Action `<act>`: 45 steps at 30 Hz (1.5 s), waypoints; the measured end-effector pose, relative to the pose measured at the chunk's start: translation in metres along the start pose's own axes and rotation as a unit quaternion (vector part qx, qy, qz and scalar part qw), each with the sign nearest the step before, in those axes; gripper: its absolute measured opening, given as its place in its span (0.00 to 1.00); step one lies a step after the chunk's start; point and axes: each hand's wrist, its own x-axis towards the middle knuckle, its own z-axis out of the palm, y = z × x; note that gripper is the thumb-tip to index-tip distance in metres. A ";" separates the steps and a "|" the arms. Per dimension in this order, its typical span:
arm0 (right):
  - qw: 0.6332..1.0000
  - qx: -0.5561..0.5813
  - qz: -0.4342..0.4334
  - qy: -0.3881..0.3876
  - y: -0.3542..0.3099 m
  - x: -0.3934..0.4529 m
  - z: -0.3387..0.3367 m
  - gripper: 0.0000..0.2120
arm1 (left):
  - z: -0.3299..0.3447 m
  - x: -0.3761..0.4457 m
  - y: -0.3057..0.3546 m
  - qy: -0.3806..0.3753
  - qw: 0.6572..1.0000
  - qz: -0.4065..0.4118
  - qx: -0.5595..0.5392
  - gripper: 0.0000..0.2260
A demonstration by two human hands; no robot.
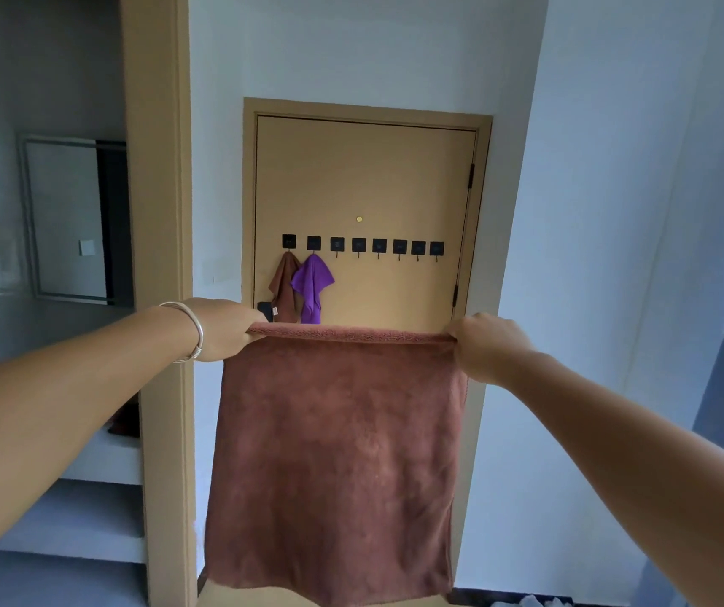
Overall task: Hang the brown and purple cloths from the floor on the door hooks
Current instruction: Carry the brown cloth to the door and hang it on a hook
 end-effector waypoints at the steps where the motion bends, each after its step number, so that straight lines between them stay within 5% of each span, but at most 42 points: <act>1: 1.000 -0.003 0.001 0.000 -0.004 0.016 0.004 0.17 | 0.001 0.013 -0.012 0.005 1.000 0.001 0.000 0.14; 23: 1.000 -0.019 -0.004 -0.015 -0.054 0.241 0.105 0.13 | 0.040 0.193 -0.154 0.005 1.000 -0.003 0.003 0.14; 45: 0.999 0.032 -0.010 -0.019 0.013 0.469 0.276 0.15 | 0.089 0.446 -0.189 0.004 0.999 -0.018 0.041 0.12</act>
